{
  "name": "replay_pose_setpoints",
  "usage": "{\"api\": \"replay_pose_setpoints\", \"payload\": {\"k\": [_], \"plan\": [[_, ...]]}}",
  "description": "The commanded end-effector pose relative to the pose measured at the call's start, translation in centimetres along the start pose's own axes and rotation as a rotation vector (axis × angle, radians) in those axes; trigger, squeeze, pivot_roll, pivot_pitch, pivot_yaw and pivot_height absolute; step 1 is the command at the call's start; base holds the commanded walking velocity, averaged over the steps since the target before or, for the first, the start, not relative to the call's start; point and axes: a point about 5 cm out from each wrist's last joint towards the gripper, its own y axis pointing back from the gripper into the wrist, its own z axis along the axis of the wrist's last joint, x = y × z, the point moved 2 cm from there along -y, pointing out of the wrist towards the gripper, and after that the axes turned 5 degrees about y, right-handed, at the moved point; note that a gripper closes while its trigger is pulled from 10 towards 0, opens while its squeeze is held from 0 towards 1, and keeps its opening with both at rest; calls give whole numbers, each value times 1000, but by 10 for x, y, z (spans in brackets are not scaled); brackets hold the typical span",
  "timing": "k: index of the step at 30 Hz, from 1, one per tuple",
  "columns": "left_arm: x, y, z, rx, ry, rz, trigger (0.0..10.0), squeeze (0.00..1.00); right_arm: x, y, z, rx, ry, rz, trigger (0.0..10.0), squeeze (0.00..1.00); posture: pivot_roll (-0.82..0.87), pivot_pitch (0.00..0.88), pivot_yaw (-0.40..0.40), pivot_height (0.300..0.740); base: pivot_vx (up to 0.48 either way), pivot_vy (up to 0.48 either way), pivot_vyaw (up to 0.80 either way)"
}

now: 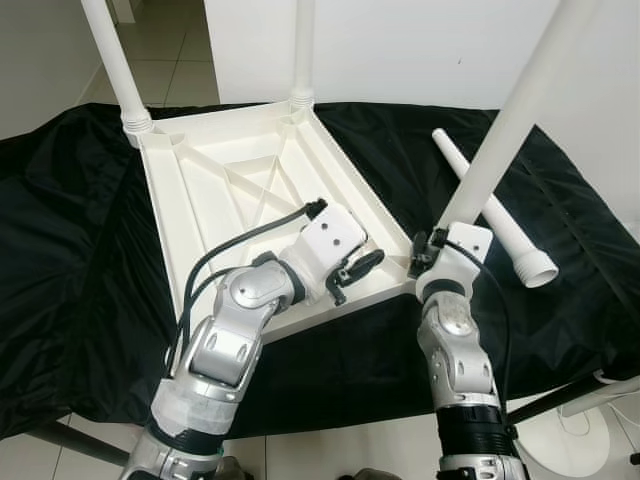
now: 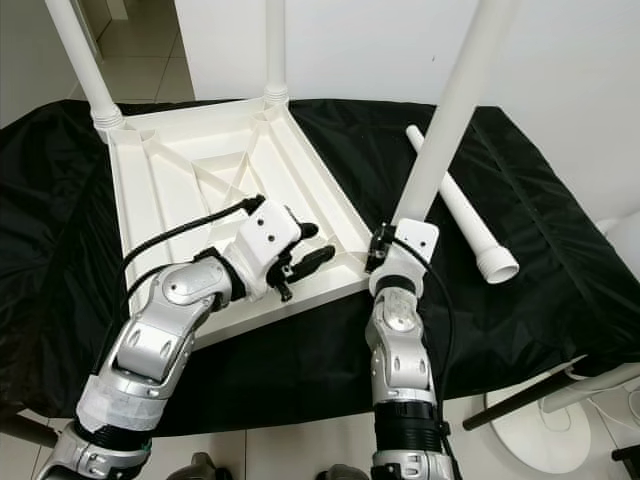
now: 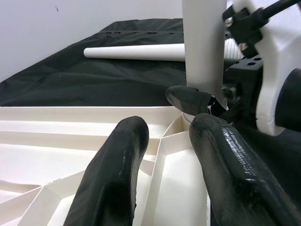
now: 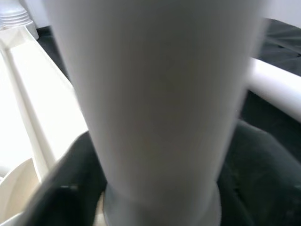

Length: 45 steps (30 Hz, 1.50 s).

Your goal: Building children table

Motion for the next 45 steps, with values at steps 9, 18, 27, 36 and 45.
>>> {"api": "replay_pose_setpoints", "payload": {"k": [9, 18, 27, 36, 45], "plan": [[12, 4, -5, 14, -18, 155, 10000, 0, 2, 20, 6, -68, -15, 80, 10000, 1000, -79, 0, -25, 740, 0, 0, 0], [15, 12, -16, 41, -43, 140, 10000, 0, -8, 51, 6, -116, -58, 271, 10000, 0, -103, 20, -9, 740, 0, 0, 0], [37, 13, -53, 281, -24, 256, 10000, 0, -20, 69, 1, -110, -62, 316, 10000, 0, -120, 35, 9, 740, 0, 0, 0], [45, 12, -70, 381, 16, 282, 10000, 0, -25, 72, 3, -121, -57, 319, 10000, 0, -125, 41, 18, 740, 0, 0, 0], [47, 10, -80, 502, 108, 318, 10000, 0, -27, 69, 6, -127, -42, 318, 10000, 0, -127, 45, 16, 740, 0, 0, 0]]}}
